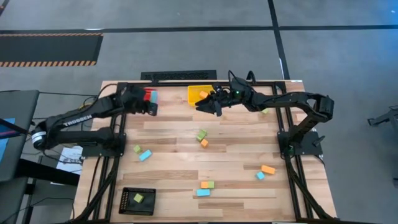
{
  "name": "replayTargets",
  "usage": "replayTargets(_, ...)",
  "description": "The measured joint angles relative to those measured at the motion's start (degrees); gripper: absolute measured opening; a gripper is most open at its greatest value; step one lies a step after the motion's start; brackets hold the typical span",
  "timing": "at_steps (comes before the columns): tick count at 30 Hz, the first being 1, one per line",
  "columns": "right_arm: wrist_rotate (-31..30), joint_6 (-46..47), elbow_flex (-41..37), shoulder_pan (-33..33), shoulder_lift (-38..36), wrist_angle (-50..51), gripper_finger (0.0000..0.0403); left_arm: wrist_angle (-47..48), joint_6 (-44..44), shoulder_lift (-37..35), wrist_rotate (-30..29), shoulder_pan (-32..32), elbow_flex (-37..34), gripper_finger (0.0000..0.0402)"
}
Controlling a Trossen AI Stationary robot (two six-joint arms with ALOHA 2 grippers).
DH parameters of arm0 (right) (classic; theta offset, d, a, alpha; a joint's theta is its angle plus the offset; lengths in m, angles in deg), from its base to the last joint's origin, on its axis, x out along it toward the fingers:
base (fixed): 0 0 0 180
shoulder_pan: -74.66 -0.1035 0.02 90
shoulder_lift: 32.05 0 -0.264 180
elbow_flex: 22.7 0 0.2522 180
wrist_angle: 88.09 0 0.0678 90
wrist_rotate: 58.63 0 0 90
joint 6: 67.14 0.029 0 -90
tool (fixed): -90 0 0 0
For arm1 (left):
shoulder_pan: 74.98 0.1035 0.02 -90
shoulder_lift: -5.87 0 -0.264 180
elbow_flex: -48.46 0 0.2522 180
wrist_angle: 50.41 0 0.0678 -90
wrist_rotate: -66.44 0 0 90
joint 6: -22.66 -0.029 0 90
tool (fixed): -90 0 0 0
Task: Sort & place blocks by color
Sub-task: Put the wooden blue block into the red bin
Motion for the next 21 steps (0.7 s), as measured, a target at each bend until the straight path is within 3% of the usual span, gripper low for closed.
replayTargets(5,0.04,0.01,0.00,-0.05,0.02,0.36,0.0282,6.49,0.41,4.58,0.27,8.29,2.01,0.0027)
replayTargets(12,0.75,0.01,0.00,-0.11,0.02,1.85,0.0282,8.55,-6.05,15.81,8.25,19.66,5.09,0.0027)
replayTargets(21,1.19,-0.18,0.00,-1.07,0.02,4.82,0.0282,12.86,-14.70,29.22,10.03,26.17,16.19,0.0031)
